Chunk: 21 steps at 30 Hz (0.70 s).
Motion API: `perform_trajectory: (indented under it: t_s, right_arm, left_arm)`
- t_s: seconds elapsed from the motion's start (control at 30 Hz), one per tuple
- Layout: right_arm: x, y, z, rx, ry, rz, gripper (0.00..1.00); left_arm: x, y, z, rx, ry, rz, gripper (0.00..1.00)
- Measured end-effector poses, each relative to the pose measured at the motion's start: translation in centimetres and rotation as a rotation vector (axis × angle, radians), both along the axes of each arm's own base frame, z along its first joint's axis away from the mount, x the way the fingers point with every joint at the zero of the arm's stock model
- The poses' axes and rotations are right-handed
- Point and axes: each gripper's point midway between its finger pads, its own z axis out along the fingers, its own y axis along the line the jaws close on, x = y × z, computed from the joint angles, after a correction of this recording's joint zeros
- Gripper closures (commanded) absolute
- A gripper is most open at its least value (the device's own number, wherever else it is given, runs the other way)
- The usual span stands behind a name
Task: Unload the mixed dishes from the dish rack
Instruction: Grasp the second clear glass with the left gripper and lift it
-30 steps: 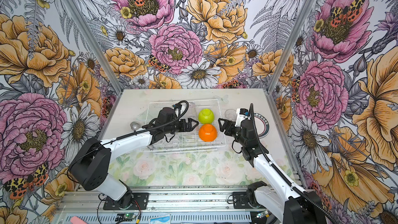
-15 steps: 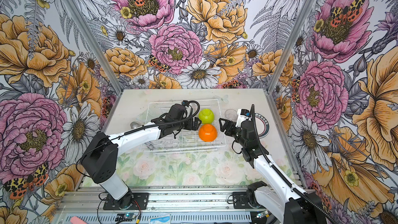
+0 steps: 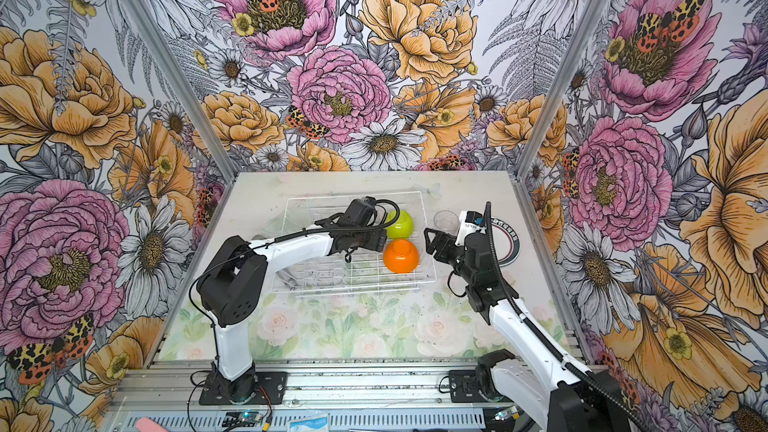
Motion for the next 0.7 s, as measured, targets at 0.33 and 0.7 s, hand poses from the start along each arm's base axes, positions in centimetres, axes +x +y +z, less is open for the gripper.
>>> perform_trajectory:
  t_s: [0.33,0.7]
  right_arm:
    - [0.1,0.3,-0.8,0.008,0.029,0.001,0.20]
    - [-0.3,1.4,-0.8,-0.008,0.022,0.044,0.20]
  left_arm:
    - [0.6,0.4,1.0,0.047,-0.047,0.002,0.42]
    - [-0.9,2.3,7.8,-0.113,-0.083,0.017,0.44]
